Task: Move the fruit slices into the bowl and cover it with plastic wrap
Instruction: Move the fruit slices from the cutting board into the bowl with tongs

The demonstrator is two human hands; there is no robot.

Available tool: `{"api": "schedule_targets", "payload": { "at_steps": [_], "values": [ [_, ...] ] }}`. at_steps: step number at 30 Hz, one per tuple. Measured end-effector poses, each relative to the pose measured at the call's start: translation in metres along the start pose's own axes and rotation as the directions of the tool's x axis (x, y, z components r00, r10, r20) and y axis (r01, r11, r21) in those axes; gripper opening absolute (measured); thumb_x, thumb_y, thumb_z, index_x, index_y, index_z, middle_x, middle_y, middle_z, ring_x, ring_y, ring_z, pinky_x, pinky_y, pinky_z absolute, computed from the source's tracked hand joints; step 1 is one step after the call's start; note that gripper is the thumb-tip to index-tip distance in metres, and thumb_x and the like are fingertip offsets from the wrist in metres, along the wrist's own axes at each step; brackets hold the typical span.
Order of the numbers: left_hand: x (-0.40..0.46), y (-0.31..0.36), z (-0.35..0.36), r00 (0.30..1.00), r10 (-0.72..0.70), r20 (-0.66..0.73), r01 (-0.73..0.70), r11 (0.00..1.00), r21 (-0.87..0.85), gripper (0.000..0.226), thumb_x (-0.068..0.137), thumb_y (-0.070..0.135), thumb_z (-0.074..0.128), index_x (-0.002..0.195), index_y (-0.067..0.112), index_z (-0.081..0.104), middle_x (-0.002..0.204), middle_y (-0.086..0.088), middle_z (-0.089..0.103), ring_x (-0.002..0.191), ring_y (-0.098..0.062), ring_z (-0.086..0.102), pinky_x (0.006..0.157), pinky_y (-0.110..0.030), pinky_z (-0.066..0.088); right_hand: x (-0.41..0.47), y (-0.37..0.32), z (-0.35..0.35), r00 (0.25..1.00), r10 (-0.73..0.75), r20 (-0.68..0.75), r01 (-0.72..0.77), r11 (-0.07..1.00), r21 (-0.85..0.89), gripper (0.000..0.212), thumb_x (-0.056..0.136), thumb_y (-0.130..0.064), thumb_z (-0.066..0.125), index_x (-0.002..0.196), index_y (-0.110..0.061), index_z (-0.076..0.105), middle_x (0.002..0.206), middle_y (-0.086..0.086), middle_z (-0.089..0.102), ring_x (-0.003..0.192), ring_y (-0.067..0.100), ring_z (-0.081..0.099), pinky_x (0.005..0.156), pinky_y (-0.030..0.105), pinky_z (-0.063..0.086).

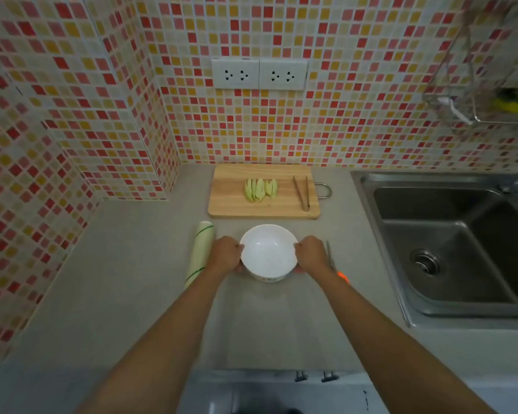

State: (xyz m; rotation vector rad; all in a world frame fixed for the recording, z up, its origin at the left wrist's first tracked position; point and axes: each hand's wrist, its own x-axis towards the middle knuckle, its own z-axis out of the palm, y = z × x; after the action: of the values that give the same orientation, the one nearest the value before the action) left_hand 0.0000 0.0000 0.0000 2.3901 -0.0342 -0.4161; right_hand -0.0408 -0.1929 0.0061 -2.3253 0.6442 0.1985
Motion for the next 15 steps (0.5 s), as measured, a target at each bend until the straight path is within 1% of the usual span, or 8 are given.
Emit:
{"api": "schedule_targets", "payload": {
  "at_steps": [2, 3, 5, 6, 8, 11, 13, 15],
  "values": [
    [0.005, 0.002, -0.004, 1.000, -0.017, -0.013, 0.016, 0.999, -0.047, 0.045, 0.098, 0.015, 0.050, 0.053, 0.013, 0.055, 0.055, -0.013, 0.063, 0.043, -0.011, 0.054, 0.052, -0.023, 0.047, 0.003, -0.004, -0.002, 1.000, 0.010, -0.020, -0.009, 0.999, 0.037, 0.029, 0.094, -0.014, 0.051, 0.096, 0.011, 0.064, 0.105, 0.029, 0.066, 0.099, 0.041, 0.063, 0.081, 0.046, 0.053],
    [0.009, 0.004, -0.006, 1.000, -0.023, -0.020, 0.022, 0.998, -0.064, 0.044, 0.098, 0.015, 0.050, 0.054, 0.012, 0.054, 0.061, -0.018, 0.066, 0.044, -0.014, 0.055, 0.052, -0.024, 0.048, 0.005, -0.006, -0.003, 1.000, 0.014, -0.027, -0.012, 0.998, 0.069, 0.029, 0.094, -0.014, 0.050, 0.096, 0.011, 0.064, 0.104, 0.029, 0.066, 0.097, 0.042, 0.064, 0.081, 0.049, 0.054],
    [0.016, 0.011, -0.010, 1.000, -0.010, -0.017, 0.008, 0.996, -0.090, 0.043, 0.098, 0.015, 0.049, 0.056, 0.009, 0.055, 0.072, -0.025, 0.071, 0.051, -0.022, 0.060, 0.061, -0.027, 0.051, 0.010, -0.012, -0.006, 0.999, 0.028, -0.033, -0.024, 0.993, 0.112, 0.027, 0.094, -0.013, 0.050, 0.095, 0.011, 0.064, 0.102, 0.028, 0.066, 0.093, 0.042, 0.065, 0.078, 0.052, 0.055],
    [0.020, 0.013, -0.011, 1.000, -0.009, -0.022, 0.007, 0.996, -0.085, 0.042, 0.098, 0.015, 0.049, 0.058, 0.006, 0.056, 0.074, -0.026, 0.072, 0.057, -0.027, 0.064, 0.066, -0.030, 0.052, 0.014, -0.014, -0.007, 0.999, 0.031, -0.040, -0.026, 0.992, 0.126, 0.026, 0.094, -0.012, 0.050, 0.094, 0.011, 0.063, 0.101, 0.028, 0.067, 0.091, 0.042, 0.066, 0.076, 0.050, 0.055],
    [0.028, 0.017, -0.014, 1.000, -0.013, -0.023, 0.011, 0.996, -0.091, 0.037, 0.098, 0.015, 0.049, 0.067, 0.001, 0.063, 0.074, -0.026, 0.072, 0.067, -0.033, 0.069, 0.069, -0.031, 0.053, 0.022, -0.016, -0.010, 0.998, 0.038, -0.049, -0.031, 0.990, 0.140, 0.025, 0.094, -0.011, 0.049, 0.088, 0.009, 0.063, 0.096, 0.028, 0.067, 0.085, 0.041, 0.067, 0.063, 0.041, 0.056],
    [0.039, 0.020, -0.014, 0.999, -0.008, -0.036, 0.003, 0.991, -0.136, 0.032, 0.097, 0.012, 0.049, 0.076, -0.003, 0.068, 0.070, -0.024, 0.070, 0.054, -0.027, 0.064, 0.063, -0.028, 0.050, 0.035, -0.017, -0.011, 0.999, 0.022, -0.031, -0.017, 0.990, 0.143, 0.029, 0.094, -0.011, 0.047, 0.069, 0.000, 0.057, 0.088, 0.028, 0.068, 0.075, 0.039, 0.069, 0.048, 0.030, 0.050],
    [0.043, 0.021, -0.014, 0.999, -0.012, -0.045, 0.006, 0.991, -0.135, 0.031, 0.097, 0.011, 0.050, 0.075, -0.001, 0.068, 0.070, -0.024, 0.068, 0.050, -0.024, 0.059, 0.061, -0.026, 0.049, 0.042, -0.017, -0.010, 1.000, 0.011, -0.027, -0.007, 0.991, 0.133, 0.033, 0.095, -0.011, 0.046, 0.063, -0.003, 0.054, 0.086, 0.027, 0.068, 0.073, 0.038, 0.069, 0.050, 0.028, 0.048],
    [0.046, 0.020, -0.013, 0.998, -0.022, -0.056, 0.014, 0.990, -0.137, 0.029, 0.097, 0.010, 0.050, 0.079, -0.003, 0.069, 0.072, -0.021, 0.067, 0.051, -0.024, 0.059, 0.054, -0.023, 0.048, 0.045, -0.018, -0.009, 1.000, 0.002, -0.026, 0.001, 0.991, 0.134, 0.030, 0.095, -0.011, 0.047, 0.072, 0.002, 0.061, 0.087, 0.024, 0.067, 0.079, 0.036, 0.068, 0.055, 0.028, 0.045]
  ]
}}
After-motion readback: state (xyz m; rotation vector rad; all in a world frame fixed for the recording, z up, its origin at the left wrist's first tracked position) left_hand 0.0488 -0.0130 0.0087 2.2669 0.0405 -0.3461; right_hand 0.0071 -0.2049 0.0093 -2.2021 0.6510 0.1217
